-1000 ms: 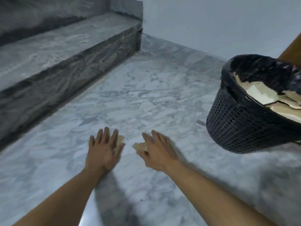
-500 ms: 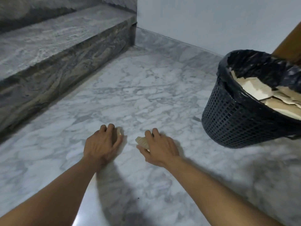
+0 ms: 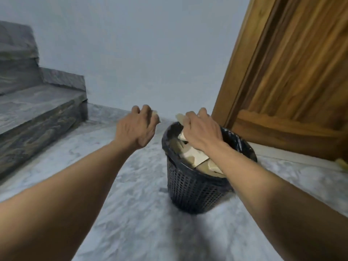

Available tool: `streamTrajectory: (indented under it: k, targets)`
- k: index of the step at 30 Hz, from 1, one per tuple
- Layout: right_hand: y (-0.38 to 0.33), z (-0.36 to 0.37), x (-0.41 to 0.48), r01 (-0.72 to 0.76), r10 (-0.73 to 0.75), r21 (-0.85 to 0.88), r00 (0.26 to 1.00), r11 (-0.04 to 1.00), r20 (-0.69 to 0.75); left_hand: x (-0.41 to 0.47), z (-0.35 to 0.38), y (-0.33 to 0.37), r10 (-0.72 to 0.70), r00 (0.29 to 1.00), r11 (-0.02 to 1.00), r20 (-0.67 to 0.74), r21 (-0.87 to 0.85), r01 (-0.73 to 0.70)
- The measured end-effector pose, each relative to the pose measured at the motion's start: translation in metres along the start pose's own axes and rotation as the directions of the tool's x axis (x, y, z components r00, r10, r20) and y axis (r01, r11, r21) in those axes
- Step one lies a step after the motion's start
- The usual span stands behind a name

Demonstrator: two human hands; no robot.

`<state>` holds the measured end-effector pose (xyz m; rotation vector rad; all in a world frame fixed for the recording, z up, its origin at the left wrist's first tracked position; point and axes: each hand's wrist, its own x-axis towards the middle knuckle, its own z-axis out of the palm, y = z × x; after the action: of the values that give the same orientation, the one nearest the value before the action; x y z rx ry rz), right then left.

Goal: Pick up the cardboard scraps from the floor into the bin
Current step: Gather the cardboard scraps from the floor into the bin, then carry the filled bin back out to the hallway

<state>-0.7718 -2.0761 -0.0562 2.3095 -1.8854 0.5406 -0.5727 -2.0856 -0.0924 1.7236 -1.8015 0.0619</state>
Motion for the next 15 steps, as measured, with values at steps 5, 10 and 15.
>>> streamTrajectory:
  k: [5, 10, 15]
  targets:
    - [0.075, -0.005, -0.001, -0.199, 0.194, 0.070, 0.978, 0.977, 0.079, 0.033, 0.035, 0.081, 0.131, 0.973, 0.978, 0.191, -0.187, -0.095]
    - [0.124, -0.009, -0.018, -0.318, 0.309, 0.054, 0.942, 0.947, 0.132, 0.026, 0.075, 0.087, 0.168, 0.937, 0.986, 0.308, -0.066, -0.155]
    - [0.181, 0.011, -0.044, -0.613, 0.542, 0.200, 0.779, 0.764, 0.316, 0.023, 0.086, 0.054, -0.183, 0.910, 0.948, 0.372, -0.180, 0.264]
